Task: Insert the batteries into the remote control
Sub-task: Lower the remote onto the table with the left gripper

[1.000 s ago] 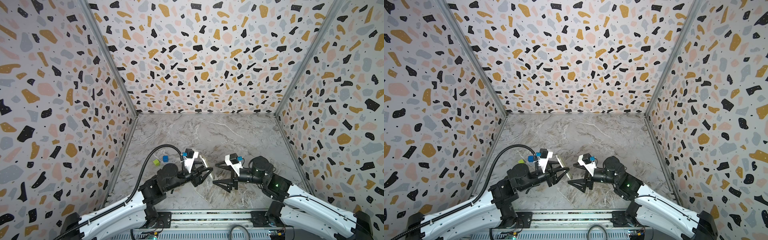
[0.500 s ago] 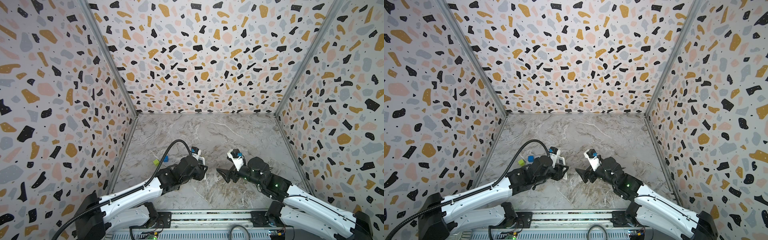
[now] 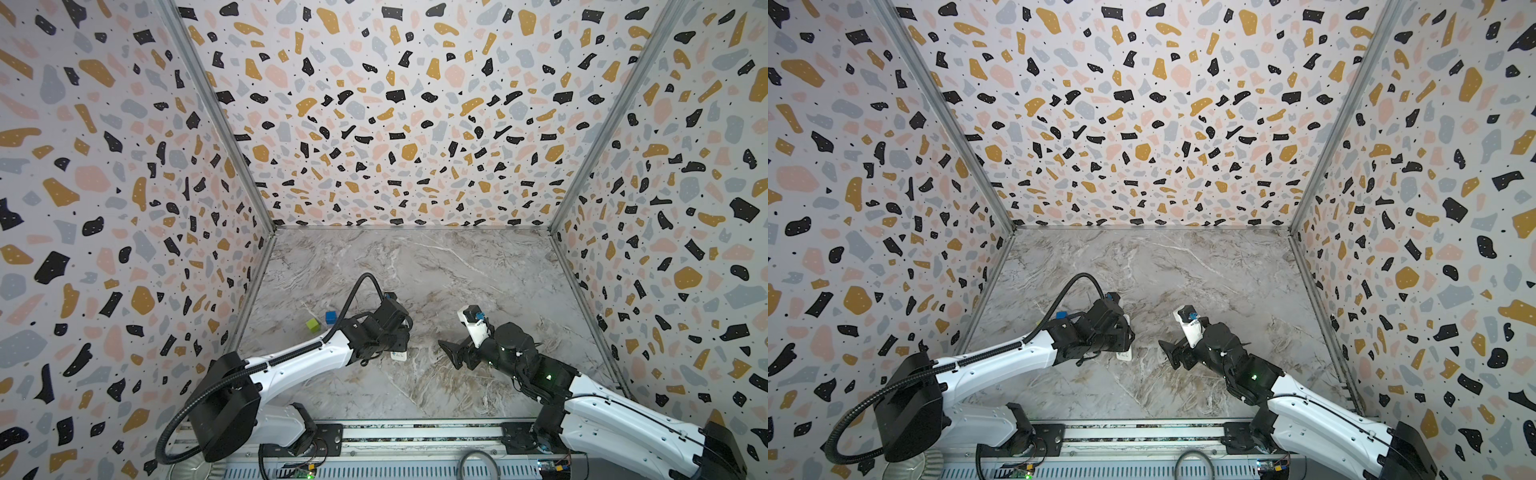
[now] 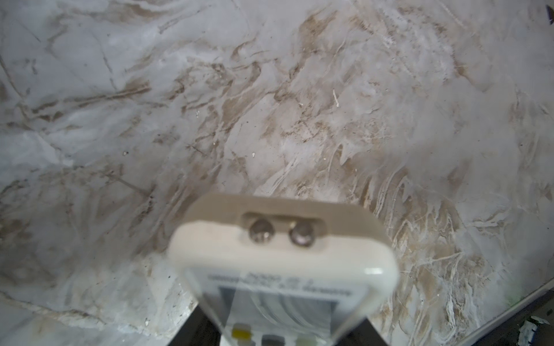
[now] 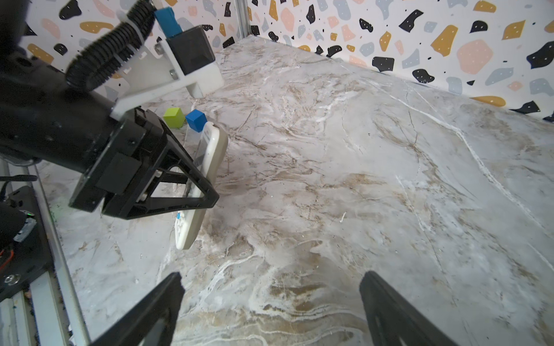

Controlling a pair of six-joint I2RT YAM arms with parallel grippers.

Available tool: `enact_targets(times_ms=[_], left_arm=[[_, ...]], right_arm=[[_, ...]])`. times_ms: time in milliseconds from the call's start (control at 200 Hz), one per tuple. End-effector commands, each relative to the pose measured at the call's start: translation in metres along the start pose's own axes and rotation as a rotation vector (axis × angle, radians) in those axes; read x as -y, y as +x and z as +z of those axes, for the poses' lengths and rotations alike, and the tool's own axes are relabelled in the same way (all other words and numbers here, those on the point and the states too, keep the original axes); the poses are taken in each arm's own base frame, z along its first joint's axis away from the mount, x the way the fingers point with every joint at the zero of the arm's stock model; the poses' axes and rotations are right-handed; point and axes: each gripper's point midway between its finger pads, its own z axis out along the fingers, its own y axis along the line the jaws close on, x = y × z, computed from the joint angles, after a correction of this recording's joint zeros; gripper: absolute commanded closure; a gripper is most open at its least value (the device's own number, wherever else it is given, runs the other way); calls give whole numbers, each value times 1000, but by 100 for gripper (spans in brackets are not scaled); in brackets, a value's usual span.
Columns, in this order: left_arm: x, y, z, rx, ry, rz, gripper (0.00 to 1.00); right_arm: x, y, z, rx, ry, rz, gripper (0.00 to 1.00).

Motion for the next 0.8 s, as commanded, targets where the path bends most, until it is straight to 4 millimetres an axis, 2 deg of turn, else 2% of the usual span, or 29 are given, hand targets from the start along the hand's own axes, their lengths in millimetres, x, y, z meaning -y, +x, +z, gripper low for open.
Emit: enact_targets(times_ms=[0,385,791], left_arm=[[4,-2,3,-36,5,-35,85],[-6,19,32,-197,-86,-38,84],[-18,24,52,-235,-122,-81,78]], right_arm=[[4,-13,-3,58,24,-3,5],[5,-6,1,76,24,-26,4],[4,-5,1,92,10,-33,4]])
